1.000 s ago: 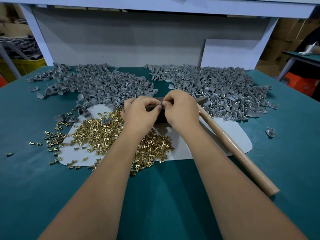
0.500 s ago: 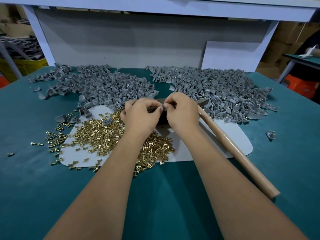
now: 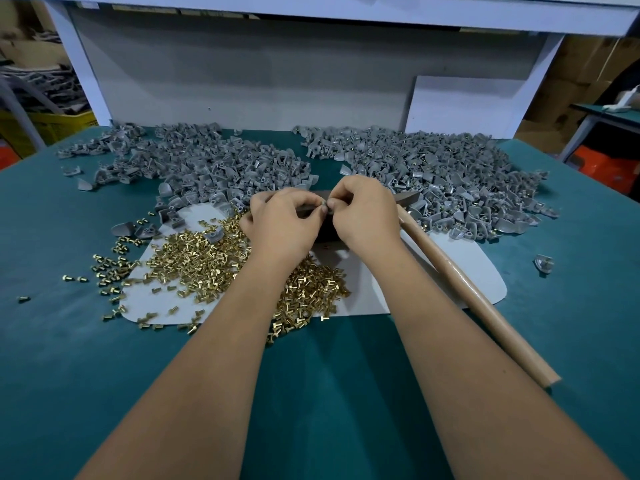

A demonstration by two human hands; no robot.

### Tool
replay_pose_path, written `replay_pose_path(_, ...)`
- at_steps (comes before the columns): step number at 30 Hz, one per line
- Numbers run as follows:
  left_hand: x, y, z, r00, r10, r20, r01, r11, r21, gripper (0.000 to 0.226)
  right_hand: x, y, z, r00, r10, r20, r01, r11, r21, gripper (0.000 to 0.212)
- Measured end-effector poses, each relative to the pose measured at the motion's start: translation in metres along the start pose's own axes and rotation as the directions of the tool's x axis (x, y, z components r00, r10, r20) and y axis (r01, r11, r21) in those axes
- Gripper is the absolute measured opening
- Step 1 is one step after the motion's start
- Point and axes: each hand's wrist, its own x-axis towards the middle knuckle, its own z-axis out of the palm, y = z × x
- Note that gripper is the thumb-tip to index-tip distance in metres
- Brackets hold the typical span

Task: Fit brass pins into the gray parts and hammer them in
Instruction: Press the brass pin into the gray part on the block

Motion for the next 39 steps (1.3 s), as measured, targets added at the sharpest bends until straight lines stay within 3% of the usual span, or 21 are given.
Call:
replay_pose_path(6, -0.002, 0.001, 0.000, 1.000, 0.002, -0.003, -0.002, 1.000, 0.013, 0.022, 0.000, 0.000, 0.000, 0.998, 0.065, 0.012, -0.065, 0.997, 0.048, 0.017)
replay_pose_path(12, -0.002, -0.001, -0.003, 1.000, 0.018, 0.024, -0.018, 1.000, 0.020, 0.014, -0.009, 0.009, 0.004, 0.999, -0.034, -0.020, 0.037, 0.984, 0.172, 0.009)
replay_pose_path(16, -0.001, 0.002, -0.003, 0.999, 0.022, 0.026, -0.022, 0.999, 0.028, 0.013, -0.009, 0.014, -0.002, 0.999, 0.049, -0.024, -0.036, 0.926, 0.376, 0.018)
replay_pose_path(20, -0.001, 0.002, -0.003, 0.999, 0.015, 0.034, -0.015, 1.000, 0.006, 0.022, -0.008, 0.013, -0.003, 0.995, 0.104, -0.010, -0.088, 0.886, 0.454, 0.021)
replay_pose_path(27, -0.001, 0.001, -0.004, 0.999, 0.021, 0.035, -0.021, 1.000, -0.012, 0.021, -0.007, 0.014, -0.002, 0.997, 0.077, 0.026, -0.081, 0.900, 0.429, 0.015)
replay_pose_path(35, -0.001, 0.000, -0.004, 0.999, 0.018, 0.044, -0.018, 1.000, 0.008, 0.004, -0.004, 0.013, 0.005, 1.000, 0.012, -0.027, -0.005, 0.967, 0.256, 0.008)
replay_pose_path(39, -0.001, 0.001, -0.003, 0.999, 0.007, 0.037, -0.007, 1.000, 0.008, 0.009, -0.004, 0.011, 0.008, 0.996, -0.047, -0.080, 0.058, 0.989, 0.139, 0.012)
